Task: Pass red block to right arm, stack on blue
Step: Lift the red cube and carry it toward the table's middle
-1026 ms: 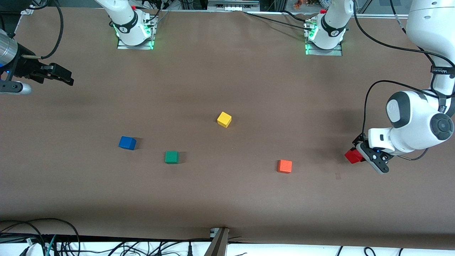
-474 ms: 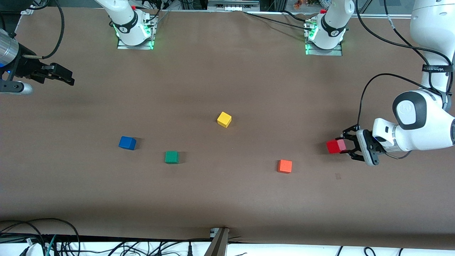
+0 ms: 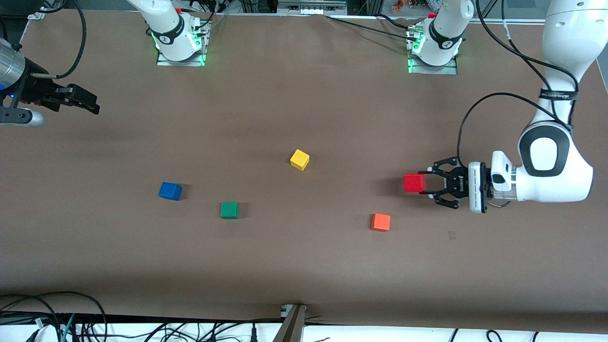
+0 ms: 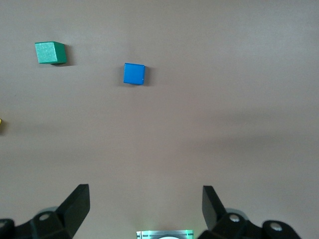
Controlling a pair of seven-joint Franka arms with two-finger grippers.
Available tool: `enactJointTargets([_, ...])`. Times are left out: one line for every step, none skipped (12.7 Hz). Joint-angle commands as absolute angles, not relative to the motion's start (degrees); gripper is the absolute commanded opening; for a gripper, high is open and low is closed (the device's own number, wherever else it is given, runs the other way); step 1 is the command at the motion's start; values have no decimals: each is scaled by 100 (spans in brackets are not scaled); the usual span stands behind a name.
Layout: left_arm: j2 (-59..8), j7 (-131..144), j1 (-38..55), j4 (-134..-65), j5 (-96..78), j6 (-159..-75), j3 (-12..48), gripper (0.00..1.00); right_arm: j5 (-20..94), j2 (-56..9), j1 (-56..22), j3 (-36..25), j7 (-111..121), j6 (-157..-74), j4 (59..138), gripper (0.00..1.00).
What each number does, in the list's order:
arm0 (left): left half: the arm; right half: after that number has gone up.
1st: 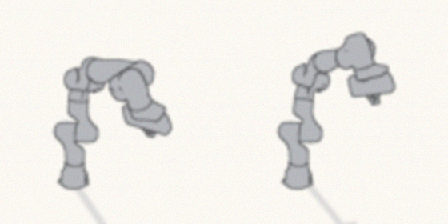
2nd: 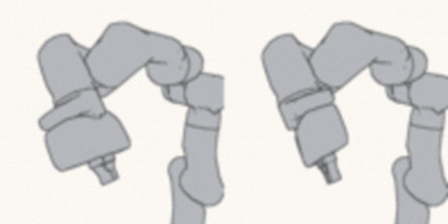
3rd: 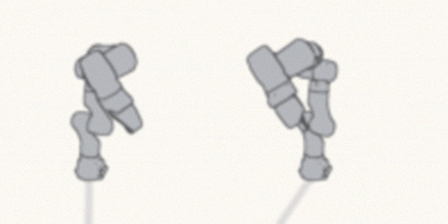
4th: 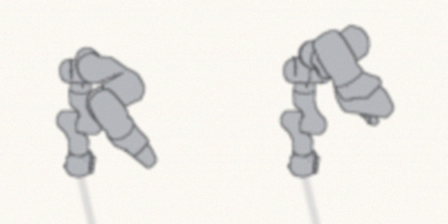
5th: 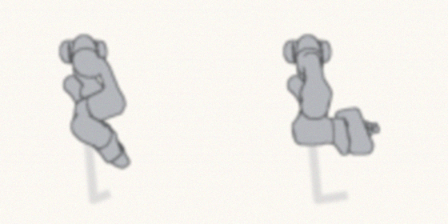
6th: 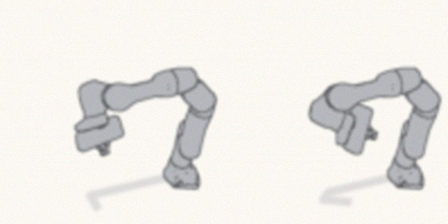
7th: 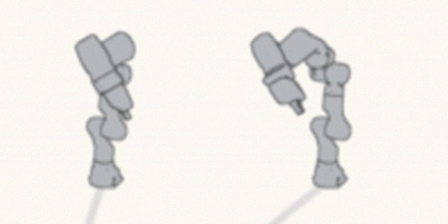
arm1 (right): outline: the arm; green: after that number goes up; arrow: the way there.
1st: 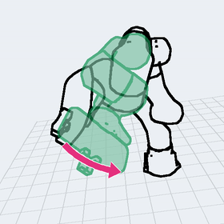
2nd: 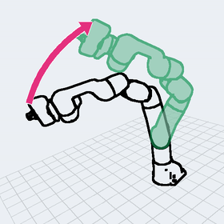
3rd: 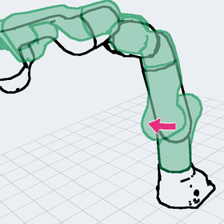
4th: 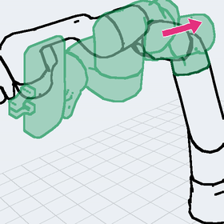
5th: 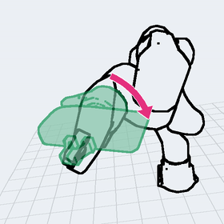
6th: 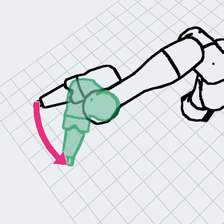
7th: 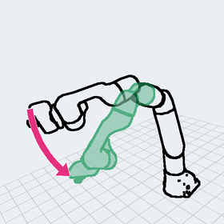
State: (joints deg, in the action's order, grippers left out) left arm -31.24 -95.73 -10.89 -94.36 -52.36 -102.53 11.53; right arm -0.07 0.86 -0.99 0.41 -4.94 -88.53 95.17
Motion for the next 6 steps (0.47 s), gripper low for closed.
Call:
enactJointTargets([-3226,-9817,-1063,-9186,-5808,-10020,1510,0,44,123,-53,70,-501,-8798,9519,100])
enactJointTargets([-3234,-9913,-1063,-9089,-5853,-10011,1712,0,53,132,-53,70,-501,-8798,9519,100])
enactJointTargets([-3252,-9914,-1063,-9036,-6010,-10037,1949,0,44,132,-53,70,-501,-8798,9519,100])
enactJointTargets([-3365,-9905,-968,-8879,-6229,-10046,2064,0,44,123,-61,70,-501,-8798,9519,100])
enactJointTargets([-3532,-9897,-767,-8729,-6553,-10037,2118,0,44,132,-53,70,-501,-8798,9519,100])
enactJointTargets([-3646,-9923,-521,-8641,-6879,-10037,2127,0,44,123,-53,62,-492,-8798,9519,100])
